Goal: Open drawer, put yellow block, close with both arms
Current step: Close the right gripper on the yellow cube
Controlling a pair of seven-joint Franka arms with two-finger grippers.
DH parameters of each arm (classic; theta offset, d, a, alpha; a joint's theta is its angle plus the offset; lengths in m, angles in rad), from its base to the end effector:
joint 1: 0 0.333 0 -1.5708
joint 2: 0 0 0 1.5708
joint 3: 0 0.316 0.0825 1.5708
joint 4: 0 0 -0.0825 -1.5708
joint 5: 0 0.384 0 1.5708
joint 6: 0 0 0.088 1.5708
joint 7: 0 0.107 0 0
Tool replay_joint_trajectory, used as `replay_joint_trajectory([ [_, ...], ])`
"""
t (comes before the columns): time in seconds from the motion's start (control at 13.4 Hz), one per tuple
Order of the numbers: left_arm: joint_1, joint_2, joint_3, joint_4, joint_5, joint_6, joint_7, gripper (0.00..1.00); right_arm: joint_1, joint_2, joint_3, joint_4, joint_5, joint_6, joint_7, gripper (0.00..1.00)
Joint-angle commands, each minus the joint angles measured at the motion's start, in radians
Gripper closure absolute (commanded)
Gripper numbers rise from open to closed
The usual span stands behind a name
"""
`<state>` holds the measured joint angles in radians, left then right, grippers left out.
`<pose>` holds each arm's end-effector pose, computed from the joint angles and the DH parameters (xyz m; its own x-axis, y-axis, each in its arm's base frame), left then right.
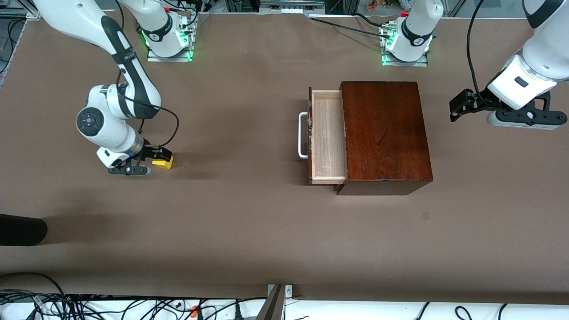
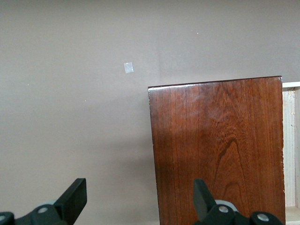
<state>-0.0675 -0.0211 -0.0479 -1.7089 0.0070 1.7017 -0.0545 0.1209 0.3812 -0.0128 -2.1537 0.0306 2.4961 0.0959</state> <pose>0.5527 -0.0636 0.5820 0.9980 -0.0618 0.0143 -0.0617 -0.9981 -0.0072 0.5614 0.0607 0.2169 0.9991 -0.0116 -0.0399 -0.0120 -0.9999 -0.0089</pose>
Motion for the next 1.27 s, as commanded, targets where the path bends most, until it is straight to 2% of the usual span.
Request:
replay_joint_trajectory([
  [0.0,0.0,0.001,0.0,0.028,-0.005,-0.025,0.012,0.0,0.0,0.007,0.01,-0.011,0.009,0.026,0.011,0.02],
  [0.22,0.0,0.003,-0.003,0.032,-0.005,-0.03,0.012,0.0,0.0,0.018,0.01,-0.02,0.008,0.044,0.011,0.14],
  [0.45,0.0,0.004,-0.003,0.035,-0.007,-0.034,0.012,0.0,0.0,0.022,0.01,-0.02,0.008,0.046,0.01,0.43],
  [0.52,0.0,0.004,-0.003,0.035,-0.007,-0.034,0.012,0.0,0.0,0.024,0.01,-0.02,0.008,0.043,0.008,0.57],
  [0.6,0.0,0.006,-0.003,0.035,-0.007,-0.034,0.012,0.0,0.0,0.022,0.01,-0.02,0.008,0.035,-0.001,0.64],
  [0.67,0.0,0.006,-0.001,0.035,-0.007,-0.034,0.012,0.0,0.0,0.01,0.011,-0.017,0.008,0.029,-0.01,0.67],
  [0.9,0.0,0.006,-0.001,0.035,-0.007,-0.039,0.012,0.0,0.0,-0.047,0.088,0.047,-0.005,-0.078,-0.057,0.68],
  [1.2,0.0,0.004,-0.003,0.037,-0.007,-0.04,0.012,0.0,0.006,-0.059,0.241,0.259,-0.012,-0.297,-0.081,0.68],
])
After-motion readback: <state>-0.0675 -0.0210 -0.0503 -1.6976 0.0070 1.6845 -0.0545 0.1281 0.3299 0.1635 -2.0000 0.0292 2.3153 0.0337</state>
